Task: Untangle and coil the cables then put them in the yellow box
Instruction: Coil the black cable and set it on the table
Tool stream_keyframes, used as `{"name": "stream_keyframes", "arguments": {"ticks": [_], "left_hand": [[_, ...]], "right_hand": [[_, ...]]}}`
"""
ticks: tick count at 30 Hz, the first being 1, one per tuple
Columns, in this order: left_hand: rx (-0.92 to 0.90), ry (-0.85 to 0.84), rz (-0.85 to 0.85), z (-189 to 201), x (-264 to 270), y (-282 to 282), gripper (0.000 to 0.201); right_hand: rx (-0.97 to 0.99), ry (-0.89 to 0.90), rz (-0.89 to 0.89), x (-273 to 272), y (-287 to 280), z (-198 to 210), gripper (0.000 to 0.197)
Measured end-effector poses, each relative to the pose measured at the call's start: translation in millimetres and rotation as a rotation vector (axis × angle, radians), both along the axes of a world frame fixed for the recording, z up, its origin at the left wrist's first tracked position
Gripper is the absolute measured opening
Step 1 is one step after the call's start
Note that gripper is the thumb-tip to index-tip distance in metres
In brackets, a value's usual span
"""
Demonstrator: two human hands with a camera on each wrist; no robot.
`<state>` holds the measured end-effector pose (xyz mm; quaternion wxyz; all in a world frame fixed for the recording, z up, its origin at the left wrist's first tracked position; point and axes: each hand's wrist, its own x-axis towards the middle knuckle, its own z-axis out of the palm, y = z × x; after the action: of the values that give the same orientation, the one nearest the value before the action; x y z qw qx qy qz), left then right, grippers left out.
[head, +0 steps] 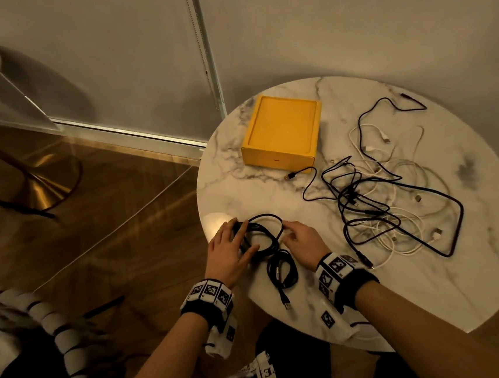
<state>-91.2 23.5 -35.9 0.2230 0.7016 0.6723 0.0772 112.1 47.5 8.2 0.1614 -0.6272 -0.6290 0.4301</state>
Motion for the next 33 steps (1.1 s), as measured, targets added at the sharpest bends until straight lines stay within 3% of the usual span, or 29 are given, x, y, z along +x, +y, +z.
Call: {"name": "stream_keyframes", "arguments": {"ticks": [4,10,13,17,25,33], "left_hand": [[-0.031,-0.006,-0.008,-2.9,-3.5,1.2,0.070],[0.005,-0.037,-0.032,-8.5,-9.8,-0.7,0.082],[0.012,-0.091,-0.061,-10.5,-17.6,-1.4,0.085],[0.006,-0.180,-0.055,-10.2,-19.5,-2.9,0.074],[0.032,-0.262,-0.010,1.6,-6.5,-1.4,0.074],[0.088,-0.369,-0.005,8.5,3.2,2.2,0.074]], "right_hand": [[-0.001,-0.024,0.046,-7.0,7.7,-2.6,0.023],[-0.106,0.067,-0.054,-5.8,16.5,-9.1,0.011],[-0.113,-0.022,0.028,-6.7,16.0,-9.4,0.015],[-0.126,-0.033,0.038,-2.7,18.4,-8.9,0.014],[-0.196,0.036,-0.067,14.4,17.4,-12.9,0.030],[-0.234,0.142,-0.136,17.1,10.9,-8.0,0.034]]}}
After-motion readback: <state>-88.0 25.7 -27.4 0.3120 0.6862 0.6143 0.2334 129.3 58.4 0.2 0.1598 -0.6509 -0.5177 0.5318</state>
